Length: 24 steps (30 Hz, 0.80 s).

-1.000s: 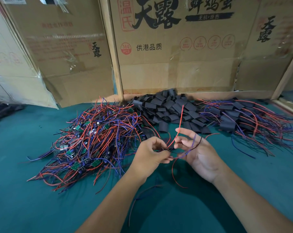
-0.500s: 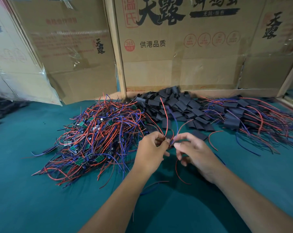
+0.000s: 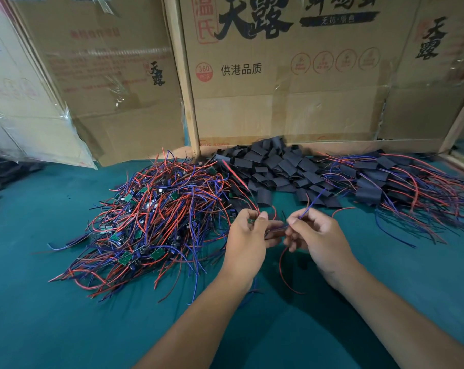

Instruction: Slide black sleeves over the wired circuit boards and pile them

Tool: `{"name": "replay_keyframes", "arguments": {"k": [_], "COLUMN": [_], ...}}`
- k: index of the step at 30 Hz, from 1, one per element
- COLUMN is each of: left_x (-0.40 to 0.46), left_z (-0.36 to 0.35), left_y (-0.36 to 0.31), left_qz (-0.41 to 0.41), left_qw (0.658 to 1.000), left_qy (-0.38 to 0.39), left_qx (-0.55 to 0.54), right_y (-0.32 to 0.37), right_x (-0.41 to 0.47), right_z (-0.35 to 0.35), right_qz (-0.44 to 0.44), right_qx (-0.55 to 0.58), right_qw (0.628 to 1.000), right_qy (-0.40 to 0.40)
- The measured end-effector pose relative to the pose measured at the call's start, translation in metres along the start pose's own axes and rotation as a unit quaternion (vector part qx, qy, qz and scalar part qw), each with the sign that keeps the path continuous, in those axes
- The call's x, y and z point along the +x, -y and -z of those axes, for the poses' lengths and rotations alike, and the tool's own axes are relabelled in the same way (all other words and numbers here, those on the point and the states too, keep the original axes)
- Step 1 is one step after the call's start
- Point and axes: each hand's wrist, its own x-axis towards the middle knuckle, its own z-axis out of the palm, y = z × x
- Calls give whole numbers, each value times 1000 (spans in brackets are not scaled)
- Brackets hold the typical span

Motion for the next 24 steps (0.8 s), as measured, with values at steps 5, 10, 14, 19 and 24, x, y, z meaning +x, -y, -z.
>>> {"name": "replay_keyframes", "arguments": {"k": [5, 10, 14, 19, 24], "left_x": [0, -1, 1, 4, 7], "left_z": [0, 3, 5, 8, 11], "left_y": [0, 0, 3, 4, 4], "left_qz": [-6, 12, -9, -11, -2], "left_qw": [1000, 999, 999, 1000, 1000], "left_qy": [-14, 33, 38, 17, 12], "left_qx": [-13, -11, -6, -16, -18], "right_y": [4, 8, 9, 13, 20], "right_x": [1, 2, 3, 6, 10], "right_z": [0, 1, 3, 9, 17], "right_qz": [41, 63, 53, 15, -29], "right_qx": [13, 32, 25, 65, 154], "right_qw": [999, 997, 998, 997, 986], "right_qy": [-16, -4, -6, -38, -63]}}
